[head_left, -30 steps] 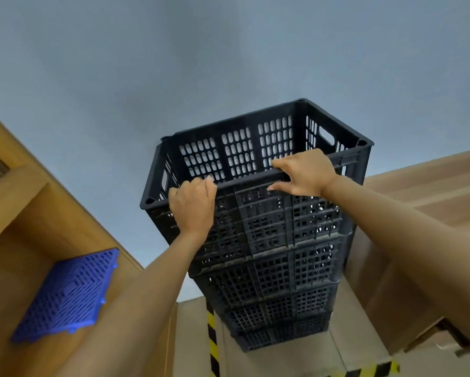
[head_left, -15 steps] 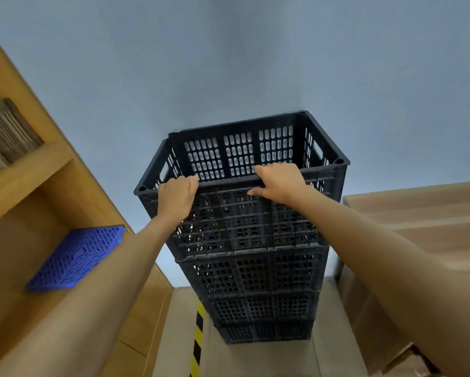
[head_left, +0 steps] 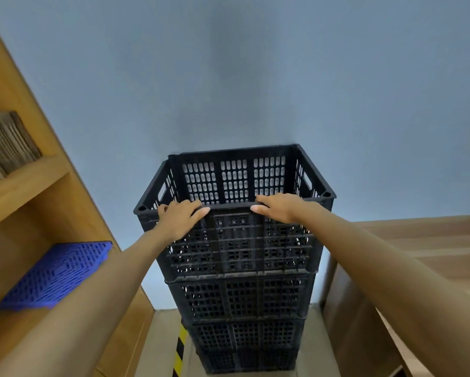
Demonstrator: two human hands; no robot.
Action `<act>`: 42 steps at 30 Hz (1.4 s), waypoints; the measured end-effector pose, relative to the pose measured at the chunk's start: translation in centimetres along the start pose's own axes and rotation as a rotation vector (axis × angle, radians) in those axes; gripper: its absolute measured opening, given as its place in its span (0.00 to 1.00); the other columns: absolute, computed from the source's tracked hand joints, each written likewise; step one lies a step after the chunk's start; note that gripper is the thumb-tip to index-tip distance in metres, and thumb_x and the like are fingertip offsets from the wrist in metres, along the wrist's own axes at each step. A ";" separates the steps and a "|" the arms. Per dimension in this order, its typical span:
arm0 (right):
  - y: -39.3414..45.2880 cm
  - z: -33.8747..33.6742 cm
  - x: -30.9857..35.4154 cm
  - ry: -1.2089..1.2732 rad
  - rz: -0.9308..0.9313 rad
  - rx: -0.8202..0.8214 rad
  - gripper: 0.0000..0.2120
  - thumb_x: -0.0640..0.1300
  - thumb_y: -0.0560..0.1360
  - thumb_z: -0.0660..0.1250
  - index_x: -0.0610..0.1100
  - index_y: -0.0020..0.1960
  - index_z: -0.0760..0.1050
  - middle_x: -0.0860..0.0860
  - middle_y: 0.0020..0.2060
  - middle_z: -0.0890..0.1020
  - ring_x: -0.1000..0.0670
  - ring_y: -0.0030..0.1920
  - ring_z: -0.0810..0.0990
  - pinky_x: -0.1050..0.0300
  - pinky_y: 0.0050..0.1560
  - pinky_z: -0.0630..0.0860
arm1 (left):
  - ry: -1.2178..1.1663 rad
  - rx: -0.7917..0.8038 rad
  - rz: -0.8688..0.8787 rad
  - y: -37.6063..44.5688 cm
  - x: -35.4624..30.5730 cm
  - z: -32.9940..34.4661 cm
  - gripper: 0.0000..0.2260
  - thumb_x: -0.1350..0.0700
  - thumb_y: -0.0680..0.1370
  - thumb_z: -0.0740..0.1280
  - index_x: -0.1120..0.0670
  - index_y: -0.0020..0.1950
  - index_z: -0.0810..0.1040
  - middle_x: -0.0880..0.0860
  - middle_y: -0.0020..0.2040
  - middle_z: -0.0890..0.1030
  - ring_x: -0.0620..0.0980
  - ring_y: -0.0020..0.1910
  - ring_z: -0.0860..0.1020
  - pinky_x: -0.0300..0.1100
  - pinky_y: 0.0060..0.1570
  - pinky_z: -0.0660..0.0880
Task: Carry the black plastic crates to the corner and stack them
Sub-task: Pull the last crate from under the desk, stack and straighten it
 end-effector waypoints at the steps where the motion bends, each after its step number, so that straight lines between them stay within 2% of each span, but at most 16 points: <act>1: -0.1 0.1 0.0 -0.013 0.029 0.020 0.33 0.65 0.80 0.45 0.50 0.79 0.50 0.44 0.76 0.63 0.41 0.75 0.62 0.42 0.72 0.61 | 0.000 0.013 -0.010 0.0 -0.1 -0.1 0.21 0.36 0.81 0.47 0.47 0.54 0.74 0.47 0.48 0.76 0.56 0.58 0.75 0.62 0.64 0.59; 5: -0.3 -0.5 0.7 -0.054 0.144 0.179 0.34 0.67 0.79 0.44 0.51 0.79 0.49 0.44 0.78 0.55 0.40 0.78 0.54 0.38 0.75 0.53 | -0.072 0.157 0.004 -0.3 -0.4 -0.7 0.23 0.36 0.81 0.47 0.49 0.60 0.73 0.48 0.51 0.74 0.53 0.57 0.75 0.65 0.65 0.59; 7: -0.8 -0.8 1.2 -0.071 0.153 0.234 0.35 0.67 0.79 0.45 0.49 0.79 0.50 0.46 0.79 0.54 0.42 0.78 0.52 0.38 0.76 0.51 | -0.114 0.228 0.042 -0.6 -0.4 -0.9 0.22 0.36 0.81 0.48 0.50 0.57 0.73 0.48 0.50 0.75 0.52 0.55 0.75 0.64 0.65 0.60; 9: -1.5 -0.9 1.6 -0.062 0.149 0.281 0.36 0.67 0.79 0.46 0.48 0.79 0.51 0.47 0.79 0.54 0.43 0.78 0.52 0.39 0.76 0.50 | -0.153 0.309 0.082 -1.0 -0.4 -0.9 0.21 0.37 0.81 0.50 0.52 0.55 0.72 0.50 0.51 0.76 0.54 0.56 0.75 0.60 0.64 0.66; 11: -2.3 -0.9 2.1 -0.065 0.135 0.337 0.36 0.66 0.79 0.47 0.46 0.79 0.53 0.47 0.78 0.56 0.43 0.78 0.54 0.40 0.76 0.51 | -0.220 0.393 0.122 -1.5 -0.2 -0.8 0.26 0.36 0.80 0.52 0.58 0.58 0.73 0.56 0.55 0.77 0.58 0.58 0.76 0.56 0.62 0.71; 12: -2.6 -0.9 2.3 -0.075 0.133 0.361 0.36 0.66 0.79 0.48 0.46 0.79 0.54 0.47 0.78 0.57 0.43 0.78 0.55 0.40 0.75 0.52 | -0.250 0.425 0.136 -1.8 -0.1 -0.7 0.28 0.35 0.79 0.53 0.58 0.57 0.73 0.57 0.56 0.77 0.58 0.57 0.76 0.55 0.61 0.71; 14: -3.2 -0.9 2.5 -0.090 0.137 0.385 0.36 0.66 0.79 0.48 0.45 0.79 0.56 0.46 0.78 0.59 0.42 0.77 0.57 0.39 0.75 0.53 | -0.281 0.464 0.164 -2.3 0.1 -0.6 0.25 0.34 0.79 0.54 0.56 0.51 0.72 0.54 0.50 0.76 0.54 0.49 0.74 0.55 0.58 0.72; 16: -3.5 -0.7 2.6 -0.063 0.150 0.359 0.35 0.65 0.79 0.49 0.44 0.79 0.56 0.45 0.77 0.60 0.41 0.77 0.58 0.39 0.75 0.54 | -0.277 0.456 0.171 -2.5 0.2 -0.5 0.22 0.34 0.78 0.54 0.53 0.47 0.70 0.52 0.46 0.74 0.50 0.45 0.71 0.56 0.57 0.72; 18: -3.9 -0.2 2.5 -0.019 0.168 0.283 0.35 0.65 0.79 0.49 0.46 0.79 0.55 0.45 0.77 0.59 0.41 0.76 0.58 0.38 0.74 0.56 | -0.229 0.394 0.144 -2.6 0.3 -0.5 0.23 0.32 0.78 0.52 0.51 0.47 0.70 0.51 0.46 0.74 0.50 0.45 0.73 0.59 0.56 0.71; 22: -4.2 0.7 2.5 -0.132 0.164 0.026 0.31 0.62 0.80 0.51 0.47 0.77 0.54 0.42 0.74 0.65 0.39 0.72 0.65 0.40 0.70 0.64 | 0.051 0.165 0.095 -3.0 -0.3 -0.7 0.19 0.39 0.82 0.49 0.50 0.60 0.69 0.52 0.55 0.76 0.55 0.56 0.75 0.59 0.62 0.67; 25: -4.0 0.9 2.4 -0.168 0.145 -0.039 0.33 0.60 0.80 0.55 0.46 0.78 0.51 0.42 0.75 0.63 0.39 0.74 0.62 0.41 0.73 0.59 | 0.112 0.039 0.061 -3.3 -0.6 -0.3 0.21 0.41 0.83 0.49 0.50 0.71 0.64 0.53 0.66 0.73 0.55 0.66 0.72 0.55 0.68 0.62; 29: -4.1 0.6 1.7 -0.153 0.136 -0.076 0.37 0.56 0.79 0.61 0.48 0.80 0.47 0.44 0.77 0.58 0.42 0.76 0.56 0.44 0.76 0.55 | 0.174 0.080 0.010 -3.0 -0.4 0.2 0.29 0.42 0.82 0.53 0.48 0.80 0.48 0.54 0.78 0.58 0.57 0.77 0.56 0.61 0.74 0.50; 31: -4.4 0.1 1.7 -0.155 0.131 -0.052 0.38 0.54 0.79 0.62 0.48 0.80 0.44 0.45 0.78 0.56 0.42 0.77 0.54 0.44 0.75 0.58 | 0.201 0.115 0.019 -3.0 -0.5 -0.2 0.31 0.43 0.82 0.56 0.46 0.80 0.43 0.54 0.80 0.53 0.57 0.79 0.51 0.63 0.74 0.49; 33: -4.8 -0.4 1.7 -0.153 0.125 -0.012 0.38 0.54 0.79 0.62 0.49 0.80 0.43 0.46 0.78 0.55 0.43 0.78 0.54 0.43 0.74 0.61 | 0.210 0.138 0.031 -3.2 -0.6 -0.6 0.32 0.44 0.82 0.56 0.46 0.80 0.43 0.54 0.80 0.52 0.57 0.79 0.52 0.62 0.74 0.51; 37: -5.6 -0.9 1.4 -0.171 0.115 0.009 0.38 0.55 0.80 0.61 0.47 0.80 0.43 0.48 0.79 0.51 0.44 0.78 0.52 0.42 0.74 0.60 | 0.218 0.122 0.056 -4.0 -0.8 -1.2 0.32 0.44 0.82 0.57 0.47 0.81 0.44 0.53 0.80 0.52 0.57 0.78 0.53 0.60 0.74 0.56; 42: -6.6 -1.4 1.3 -0.210 0.103 0.025 0.37 0.56 0.79 0.61 0.48 0.80 0.44 0.49 0.79 0.51 0.44 0.78 0.55 0.42 0.74 0.61 | 0.171 0.292 0.067 -5.1 -0.7 -1.9 0.36 0.44 0.81 0.60 0.45 0.80 0.39 0.51 0.81 0.42 0.57 0.79 0.44 0.62 0.74 0.54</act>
Point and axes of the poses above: each hand's wrist, its own y-axis towards the middle knuckle, its own z-axis out of the palm, x = y × z, the point moved 5 cm from there along y, towards the middle knuckle
